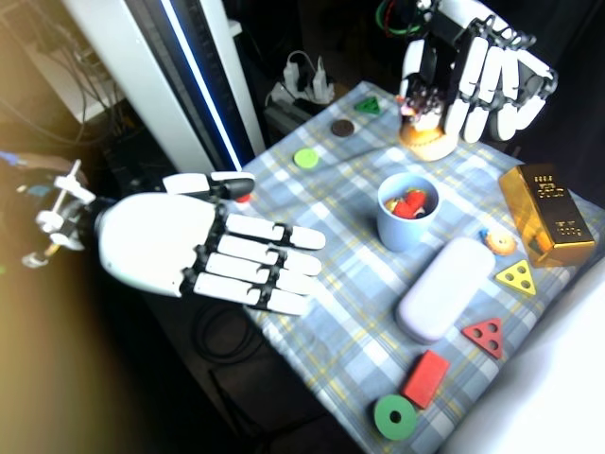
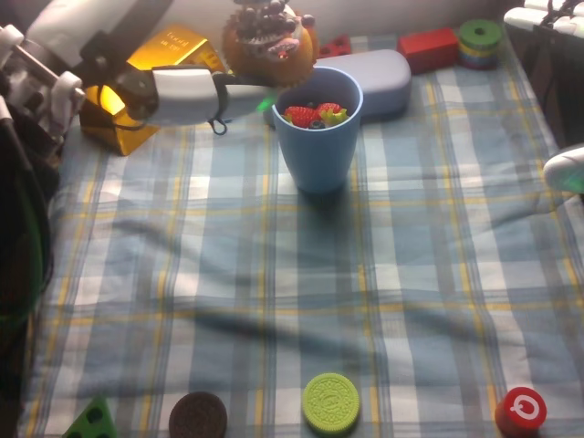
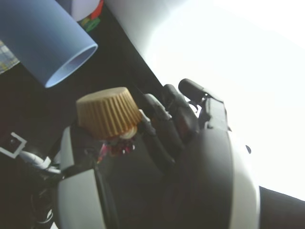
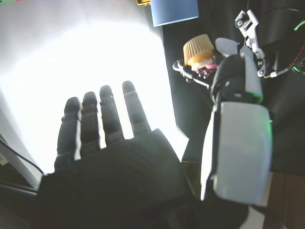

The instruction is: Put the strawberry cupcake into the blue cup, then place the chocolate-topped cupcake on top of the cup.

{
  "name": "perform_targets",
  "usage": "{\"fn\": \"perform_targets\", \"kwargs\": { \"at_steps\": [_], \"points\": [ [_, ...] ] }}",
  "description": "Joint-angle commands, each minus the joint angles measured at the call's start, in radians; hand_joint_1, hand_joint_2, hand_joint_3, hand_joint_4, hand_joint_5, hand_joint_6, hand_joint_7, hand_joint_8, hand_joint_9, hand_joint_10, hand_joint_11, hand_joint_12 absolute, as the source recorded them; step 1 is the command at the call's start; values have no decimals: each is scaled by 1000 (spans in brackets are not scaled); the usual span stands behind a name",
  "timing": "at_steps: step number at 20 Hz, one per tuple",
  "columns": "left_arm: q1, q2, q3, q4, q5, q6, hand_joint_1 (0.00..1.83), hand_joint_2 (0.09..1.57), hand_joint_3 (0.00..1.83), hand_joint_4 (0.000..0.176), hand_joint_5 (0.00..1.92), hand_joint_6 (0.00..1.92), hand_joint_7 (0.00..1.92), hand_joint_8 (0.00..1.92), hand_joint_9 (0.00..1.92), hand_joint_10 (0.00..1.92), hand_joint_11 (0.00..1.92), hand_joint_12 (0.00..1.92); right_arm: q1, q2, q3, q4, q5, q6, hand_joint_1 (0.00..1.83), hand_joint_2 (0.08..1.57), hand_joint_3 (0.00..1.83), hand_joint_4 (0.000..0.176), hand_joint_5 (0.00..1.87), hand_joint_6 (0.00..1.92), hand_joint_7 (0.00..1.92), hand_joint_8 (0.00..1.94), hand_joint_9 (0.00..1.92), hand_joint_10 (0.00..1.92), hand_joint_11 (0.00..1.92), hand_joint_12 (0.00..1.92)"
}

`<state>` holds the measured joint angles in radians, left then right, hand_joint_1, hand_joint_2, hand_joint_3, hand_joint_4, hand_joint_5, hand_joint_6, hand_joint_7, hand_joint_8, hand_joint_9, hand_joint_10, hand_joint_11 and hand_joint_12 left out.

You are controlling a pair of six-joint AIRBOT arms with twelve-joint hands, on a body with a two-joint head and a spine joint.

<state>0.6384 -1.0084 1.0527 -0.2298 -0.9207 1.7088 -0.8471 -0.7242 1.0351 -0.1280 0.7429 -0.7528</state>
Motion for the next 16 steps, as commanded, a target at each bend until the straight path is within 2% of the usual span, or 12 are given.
{"fn": "perform_targets", "kwargs": {
  "at_steps": [1,2,4,6,7,8,9,10,11,12,14,16],
  "points": [
    [-18,-5,7,14,-107,-3,1153,999,5,0,904,2,812,7,504,5,0,993,5,3,3,27,113,5,1,947,5,4,0,0,38,7,0,0,0,0],
    [-18,-8,9,13,-110,-3,1137,1012,5,0,894,0,813,5,497,2,0,979,5,3,3,26,113,5,0,960,9,13,0,0,22,1,0,0,0,0],
    [-18,-10,12,8,-113,-3,1147,993,0,31,920,8,840,9,517,7,0,992,5,3,3,26,113,5,0,954,5,38,0,0,0,0,0,0,0,0],
    [-17,-15,15,3,-114,-3,1138,979,0,48,938,9,842,4,540,9,0,982,5,3,2,25,114,5,0,980,14,0,0,0,15,6,0,0,0,0],
    [-17,-19,18,1,-111,-3,1087,1052,10,90,1037,669,822,15,541,20,0,1059,5,3,2,24,114,5,0,957,0,30,0,0,38,12,9,3,43,19],
    [-17,-21,20,-1,-109,-3,1109,1005,0,60,891,316,820,8,552,13,0,1077,5,3,1,24,114,5,0,988,12,20,0,0,31,7,1,0,8,3],
    [-17,-24,24,-4,-102,-3,1109,1005,0,60,891,316,820,8,552,13,0,1077,5,2,1,24,115,5,0,988,12,20,0,0,31,7,1,0,8,3],
    [-17,-27,27,-6,-97,-3,1132,965,0,20,917,125,819,3,562,6,0,1081,5,1,1,24,116,5,10,994,10,10,0,0,27,4,0,0,18,8],
    [-17,-32,31,-9,-95,-3,1078,947,0,28,934,30,772,0,538,1,0,976,5,-1,1,24,117,5,1,981,1,31,0,0,17,1,5,2,49,24],
    [-20,-37,34,-9,-94,-3,1044,947,0,23,917,11,716,0,489,0,0,926,5,-2,2,24,117,5,7,975,0,37,0,0,23,3,12,5,60,31],
    [-27,-47,41,-9,-94,-3,1035,947,0,28,903,2,683,0,456,0,0,890,5,-3,2,24,118,5,1,977,0,26,0,0,17,0,6,2,54,30],
    [-31,-55,48,-9,-88,-3,974,974,7,62,893,0,703,10,439,3,0,803,5,-3,2,24,120,5,0,955,0,25,0,0,25,3,28,8,77,50]
  ]
}}
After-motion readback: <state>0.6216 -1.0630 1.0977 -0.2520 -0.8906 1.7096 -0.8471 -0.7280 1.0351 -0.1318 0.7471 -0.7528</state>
